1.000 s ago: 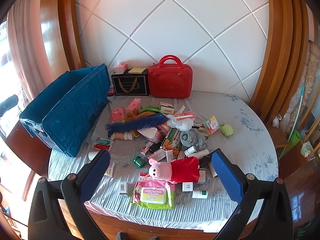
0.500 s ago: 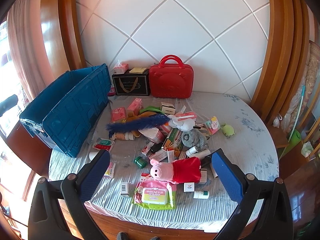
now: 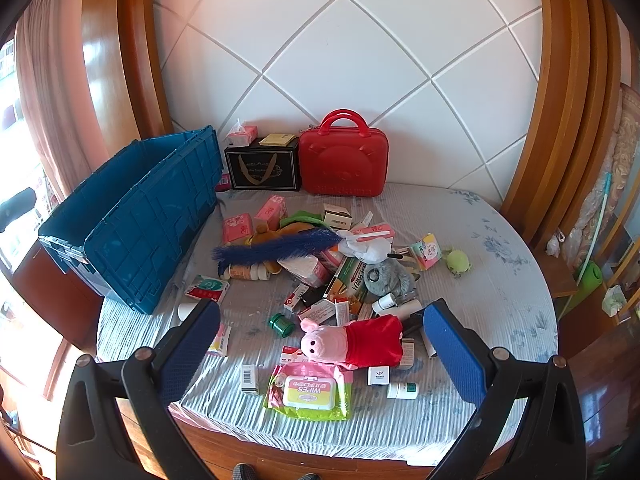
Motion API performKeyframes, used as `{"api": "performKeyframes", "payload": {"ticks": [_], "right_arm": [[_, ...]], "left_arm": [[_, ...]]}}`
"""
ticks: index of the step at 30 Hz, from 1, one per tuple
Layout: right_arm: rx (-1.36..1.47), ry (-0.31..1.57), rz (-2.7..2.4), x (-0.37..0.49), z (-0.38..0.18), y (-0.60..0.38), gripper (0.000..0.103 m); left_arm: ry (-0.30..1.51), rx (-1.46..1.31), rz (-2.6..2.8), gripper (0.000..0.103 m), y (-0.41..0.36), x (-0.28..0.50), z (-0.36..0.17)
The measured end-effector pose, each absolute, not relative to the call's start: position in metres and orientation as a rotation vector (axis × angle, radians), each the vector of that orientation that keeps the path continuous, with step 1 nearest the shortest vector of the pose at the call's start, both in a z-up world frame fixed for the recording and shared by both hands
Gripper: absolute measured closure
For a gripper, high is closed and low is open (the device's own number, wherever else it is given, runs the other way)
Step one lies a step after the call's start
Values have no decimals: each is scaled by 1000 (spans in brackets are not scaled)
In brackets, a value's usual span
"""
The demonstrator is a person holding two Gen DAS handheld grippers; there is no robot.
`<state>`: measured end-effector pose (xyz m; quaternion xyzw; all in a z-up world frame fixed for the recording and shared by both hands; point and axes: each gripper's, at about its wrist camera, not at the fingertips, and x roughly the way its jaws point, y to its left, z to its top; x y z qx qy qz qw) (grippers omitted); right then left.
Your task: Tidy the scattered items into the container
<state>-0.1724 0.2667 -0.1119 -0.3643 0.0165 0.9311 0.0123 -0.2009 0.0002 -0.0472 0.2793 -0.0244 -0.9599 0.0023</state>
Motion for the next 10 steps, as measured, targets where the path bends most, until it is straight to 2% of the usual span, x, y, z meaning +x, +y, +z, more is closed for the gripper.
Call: {"api": "performKeyframes", "payload": {"ticks": [10], "right_arm": [[-1137, 47, 2904, -176, -113, 266, 0]], "left_arm": [[-71, 866, -3032, 0, 2, -201, -49]]}}
